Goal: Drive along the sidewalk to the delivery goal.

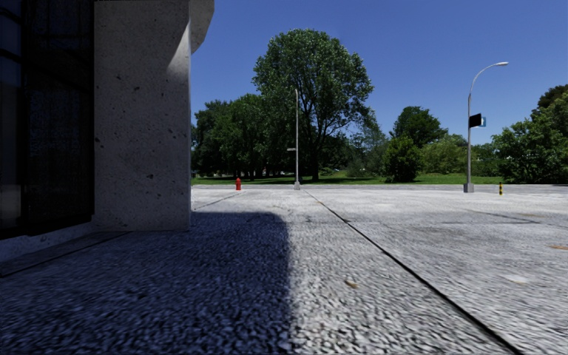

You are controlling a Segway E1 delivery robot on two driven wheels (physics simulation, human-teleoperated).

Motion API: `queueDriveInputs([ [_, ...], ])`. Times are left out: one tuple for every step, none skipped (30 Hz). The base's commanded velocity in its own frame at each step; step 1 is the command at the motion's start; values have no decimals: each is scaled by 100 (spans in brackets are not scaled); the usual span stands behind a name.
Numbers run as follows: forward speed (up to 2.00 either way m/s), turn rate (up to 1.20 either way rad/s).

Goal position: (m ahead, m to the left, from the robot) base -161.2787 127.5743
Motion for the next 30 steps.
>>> queueDriveInputs([
  [200, 0],
  [200, 0],
  [200, 0],
  [200, 0],
  [200, 0],
  [200, 0],
  [200, 0],
  [200, 0],
  [200, 0],
  [200, 0],
  [200, 0],
  [200, 0],
  [200, 0],
  [200, 0],
  [200, 0],
  [200, 0],
  [200, 0],
  [200, 0],
  [200, 0],
  [200, 0],
  [200, 0],
  [200, 0],
  [200, 0],
  [200, 0],
  [200, 0],
  [200, 0],
  [200, 0],
  [200, 0],
  [200, 0],
  [200, 0],
])
